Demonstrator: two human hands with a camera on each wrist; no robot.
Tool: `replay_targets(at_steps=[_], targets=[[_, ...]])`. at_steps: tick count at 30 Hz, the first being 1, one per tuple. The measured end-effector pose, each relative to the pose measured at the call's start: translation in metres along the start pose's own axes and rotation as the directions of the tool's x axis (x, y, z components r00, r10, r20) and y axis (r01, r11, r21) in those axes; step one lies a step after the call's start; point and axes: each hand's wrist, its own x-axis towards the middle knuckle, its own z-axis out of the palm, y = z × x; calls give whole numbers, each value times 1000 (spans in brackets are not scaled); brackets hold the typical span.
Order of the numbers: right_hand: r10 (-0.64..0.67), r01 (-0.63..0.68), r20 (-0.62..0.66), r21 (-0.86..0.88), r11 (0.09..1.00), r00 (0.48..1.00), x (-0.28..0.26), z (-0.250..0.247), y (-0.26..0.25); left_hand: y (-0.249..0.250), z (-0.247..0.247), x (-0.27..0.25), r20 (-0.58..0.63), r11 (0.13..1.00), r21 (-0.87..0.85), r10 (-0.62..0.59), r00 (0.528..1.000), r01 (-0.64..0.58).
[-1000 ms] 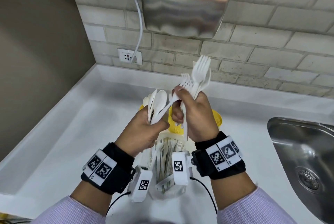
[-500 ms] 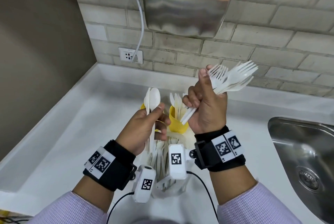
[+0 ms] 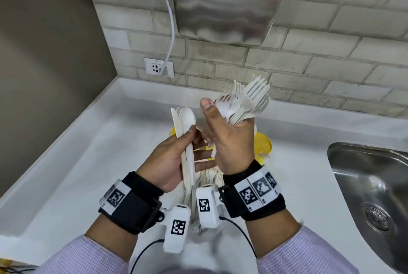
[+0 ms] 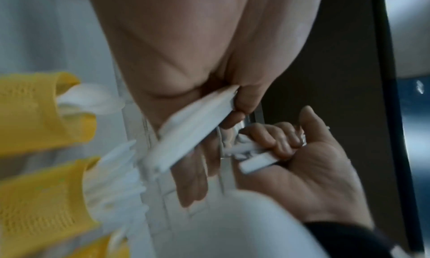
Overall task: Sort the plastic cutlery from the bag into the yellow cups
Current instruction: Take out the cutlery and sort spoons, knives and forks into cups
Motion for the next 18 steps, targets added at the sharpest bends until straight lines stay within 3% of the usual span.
replay_targets(at_steps=[2, 5, 12, 18], targets=[[21, -21, 4, 2, 1000, 1000, 4, -7, -5, 3, 1, -2, -18, 983, 171, 66, 998, -62], [-30, 37, 58, -122, 992, 998, 7, -19, -6, 6, 2, -4, -43, 893, 417, 205, 978, -169], [-16, 61, 213, -202, 977, 977, -3, -25, 0, 10, 12, -4, 4, 716, 616, 415, 910, -329], [6, 31, 183, -203, 979, 983, -7, -17, 9, 5, 0, 1, 38, 578, 753, 440, 897, -315]])
